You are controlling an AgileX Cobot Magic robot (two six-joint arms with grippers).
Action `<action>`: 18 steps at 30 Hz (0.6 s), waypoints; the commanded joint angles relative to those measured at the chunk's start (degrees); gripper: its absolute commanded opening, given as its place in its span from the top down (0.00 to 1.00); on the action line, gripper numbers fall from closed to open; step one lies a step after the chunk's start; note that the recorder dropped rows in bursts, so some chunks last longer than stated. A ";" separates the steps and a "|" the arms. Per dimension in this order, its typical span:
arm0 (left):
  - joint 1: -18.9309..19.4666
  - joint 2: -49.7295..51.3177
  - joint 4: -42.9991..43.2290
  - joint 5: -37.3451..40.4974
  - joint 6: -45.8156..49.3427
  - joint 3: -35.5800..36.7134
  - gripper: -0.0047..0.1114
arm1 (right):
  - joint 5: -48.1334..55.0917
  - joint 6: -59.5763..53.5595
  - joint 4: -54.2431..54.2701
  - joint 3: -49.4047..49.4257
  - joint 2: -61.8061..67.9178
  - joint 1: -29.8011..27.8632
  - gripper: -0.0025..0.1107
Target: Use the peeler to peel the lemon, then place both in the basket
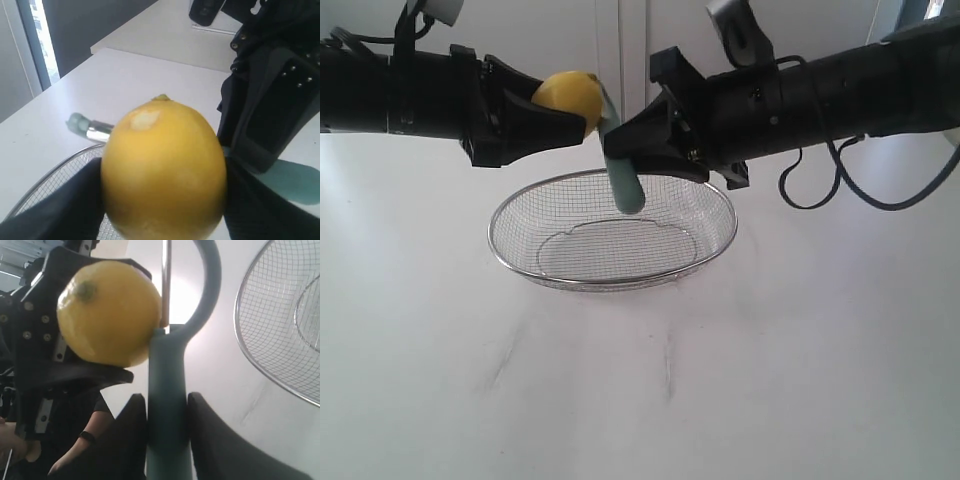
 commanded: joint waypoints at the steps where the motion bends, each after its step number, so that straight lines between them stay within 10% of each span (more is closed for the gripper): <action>1: 0.20 -0.37 -1.80 1.46 0.11 -0.05 0.96 | -1.96 0.15 1.11 0.13 -3.35 -0.02 0.98; 18: 0.20 -0.37 -1.32 -1.70 0.11 -0.05 0.96 | -4.18 0.15 -3.42 0.13 -5.83 -0.02 0.98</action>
